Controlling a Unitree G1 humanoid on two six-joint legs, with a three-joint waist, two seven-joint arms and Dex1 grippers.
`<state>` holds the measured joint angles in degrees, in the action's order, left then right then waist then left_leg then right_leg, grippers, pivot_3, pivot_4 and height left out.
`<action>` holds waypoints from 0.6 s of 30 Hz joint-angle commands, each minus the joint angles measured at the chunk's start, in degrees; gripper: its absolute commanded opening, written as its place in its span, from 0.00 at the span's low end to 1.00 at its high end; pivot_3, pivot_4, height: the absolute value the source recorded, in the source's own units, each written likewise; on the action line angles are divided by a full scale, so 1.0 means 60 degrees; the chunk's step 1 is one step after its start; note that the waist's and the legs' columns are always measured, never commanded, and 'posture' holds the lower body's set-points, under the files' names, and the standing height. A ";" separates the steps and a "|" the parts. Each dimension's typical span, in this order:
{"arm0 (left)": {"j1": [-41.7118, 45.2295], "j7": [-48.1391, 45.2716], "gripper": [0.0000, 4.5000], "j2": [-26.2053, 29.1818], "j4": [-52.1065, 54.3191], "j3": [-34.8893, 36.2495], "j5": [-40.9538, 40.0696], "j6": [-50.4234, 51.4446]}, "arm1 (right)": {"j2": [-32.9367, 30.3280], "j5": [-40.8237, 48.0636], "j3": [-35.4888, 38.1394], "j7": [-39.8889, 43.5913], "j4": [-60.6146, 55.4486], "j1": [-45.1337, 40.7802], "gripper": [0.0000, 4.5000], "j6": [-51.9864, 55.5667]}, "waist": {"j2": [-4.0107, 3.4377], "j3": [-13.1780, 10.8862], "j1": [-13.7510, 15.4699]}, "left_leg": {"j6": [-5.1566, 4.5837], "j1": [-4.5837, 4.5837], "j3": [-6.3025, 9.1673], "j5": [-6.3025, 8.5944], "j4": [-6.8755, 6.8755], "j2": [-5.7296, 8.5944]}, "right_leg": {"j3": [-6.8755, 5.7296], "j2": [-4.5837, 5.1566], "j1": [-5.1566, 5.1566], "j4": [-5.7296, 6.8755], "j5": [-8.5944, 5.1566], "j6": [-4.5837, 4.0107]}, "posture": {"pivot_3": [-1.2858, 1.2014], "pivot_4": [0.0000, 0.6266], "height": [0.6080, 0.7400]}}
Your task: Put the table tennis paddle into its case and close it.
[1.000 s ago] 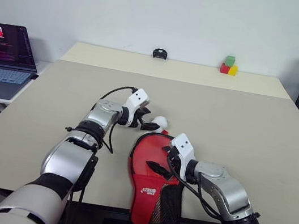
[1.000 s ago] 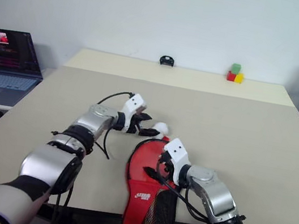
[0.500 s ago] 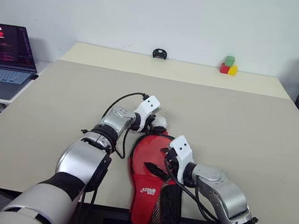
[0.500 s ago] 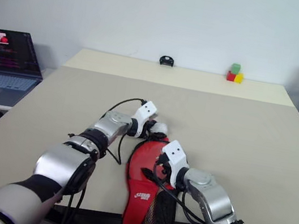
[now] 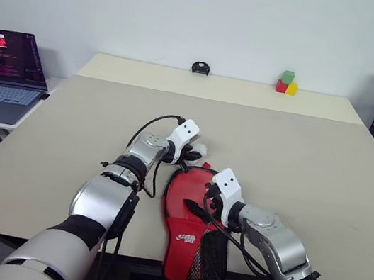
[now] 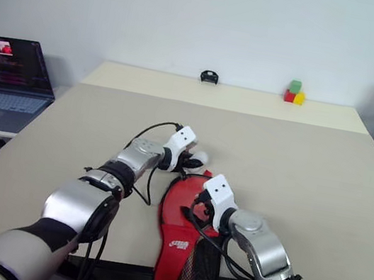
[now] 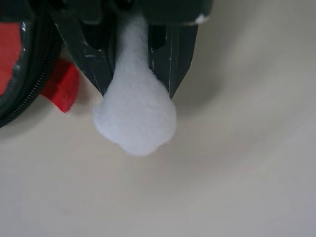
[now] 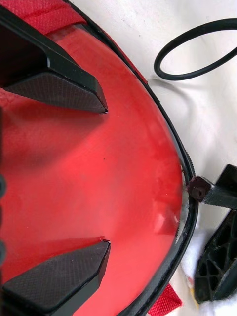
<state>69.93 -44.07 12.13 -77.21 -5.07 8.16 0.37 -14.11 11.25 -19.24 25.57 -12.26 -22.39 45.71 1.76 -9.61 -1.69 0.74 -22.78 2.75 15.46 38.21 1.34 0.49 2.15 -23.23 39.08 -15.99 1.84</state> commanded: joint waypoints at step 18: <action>0.1436 0.2219 0.07 -0.2290 -0.0132 -0.0247 0.1111 -0.1418 | 0.0469 -0.0163 -0.0284 -0.0964 -0.0484 0.1595 1.00 0.1282 | 0.0007 0.0012 0.0189 | -0.0004 -0.0006 0.0013 -0.0002 0.0025 0.0011 | -0.0017 0.0001 0.0015 0.0003 0.0002 0.0006 | 0.52 0.24 1.00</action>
<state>75.71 -31.79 -0.26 -79.35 -6.40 14.26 -5.71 -11.58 10.15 -18.58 20.09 -18.18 -16.22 48.09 1.80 -9.54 -0.55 0.72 -22.81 2.83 15.44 38.36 1.41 0.40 2.15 -23.14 39.10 -15.98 1.88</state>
